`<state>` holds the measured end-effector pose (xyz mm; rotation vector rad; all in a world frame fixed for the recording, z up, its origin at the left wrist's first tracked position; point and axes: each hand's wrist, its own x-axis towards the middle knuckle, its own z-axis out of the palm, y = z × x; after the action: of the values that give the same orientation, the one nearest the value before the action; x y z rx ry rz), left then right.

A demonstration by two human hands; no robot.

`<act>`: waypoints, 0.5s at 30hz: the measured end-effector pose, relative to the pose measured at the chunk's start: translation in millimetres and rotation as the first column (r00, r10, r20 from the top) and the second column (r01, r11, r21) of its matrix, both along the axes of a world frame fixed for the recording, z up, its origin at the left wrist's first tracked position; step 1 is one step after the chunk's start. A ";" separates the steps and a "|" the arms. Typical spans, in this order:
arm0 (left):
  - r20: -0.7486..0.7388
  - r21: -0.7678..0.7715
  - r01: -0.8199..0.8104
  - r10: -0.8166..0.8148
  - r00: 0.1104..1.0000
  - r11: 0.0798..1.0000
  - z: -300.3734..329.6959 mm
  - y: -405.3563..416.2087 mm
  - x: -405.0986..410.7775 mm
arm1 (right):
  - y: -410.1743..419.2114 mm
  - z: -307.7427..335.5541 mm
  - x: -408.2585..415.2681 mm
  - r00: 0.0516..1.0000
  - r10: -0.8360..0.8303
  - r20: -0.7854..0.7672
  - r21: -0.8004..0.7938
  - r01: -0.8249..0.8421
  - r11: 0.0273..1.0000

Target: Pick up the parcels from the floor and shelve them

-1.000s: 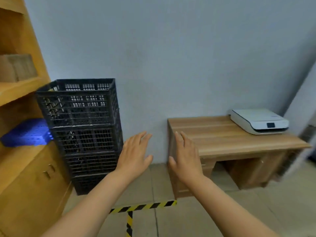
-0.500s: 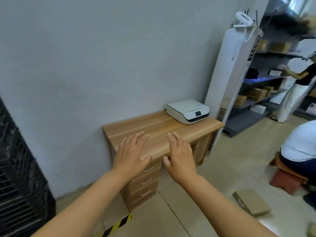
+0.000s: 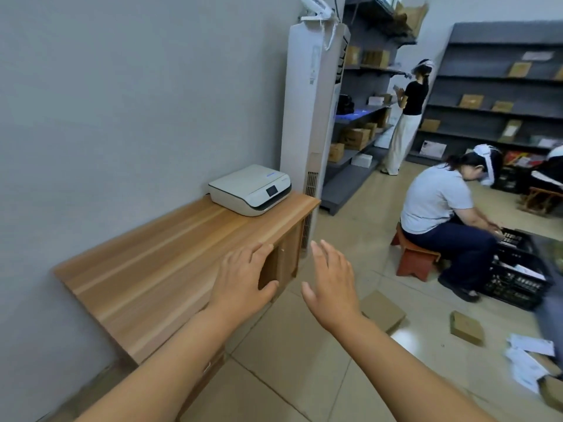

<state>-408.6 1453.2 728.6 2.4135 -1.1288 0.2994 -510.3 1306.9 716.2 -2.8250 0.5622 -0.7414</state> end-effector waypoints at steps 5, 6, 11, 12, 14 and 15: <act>-0.030 0.019 0.064 -0.063 0.998 0.998 -10.6 -88.2 19.6 | -82.1 -14.8 12.5 0.996 -0.083 -0.024 0.019 0.084 0.996; -0.044 0.016 0.073 -0.072 0.996 0.997 -11.3 -108.0 23.6 | -100.8 -17.0 14.8 0.994 -0.101 -0.037 0.027 0.102 0.994; -0.064 -0.005 0.114 -0.114 0.991 0.993 -19.8 -212.9 38.7 | -200.9 -24.3 19.8 0.978 -0.192 -0.086 0.039 0.196 0.980; -0.066 -0.005 0.119 -0.120 0.991 0.993 -22.2 -232.6 41.0 | -219.9 -25.6 20.1 0.974 -0.202 -0.105 0.046 0.208 0.977; -0.081 -0.007 0.128 -0.128 0.988 0.992 -27.2 -267.8 44.7 | -254.7 -28.0 20.8 0.967 -0.214 -0.136 0.049 0.222 0.974; -0.086 -0.011 0.133 -0.134 0.987 0.991 -30.5 -283.5 47.0 | -271.1 -30.0 22.0 0.964 -0.223 -0.145 0.046 0.232 0.972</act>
<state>-361.5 1169.7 698.1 2.3093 -1.2420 0.1531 -488.3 1035.8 686.2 -2.7989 0.9285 -0.5533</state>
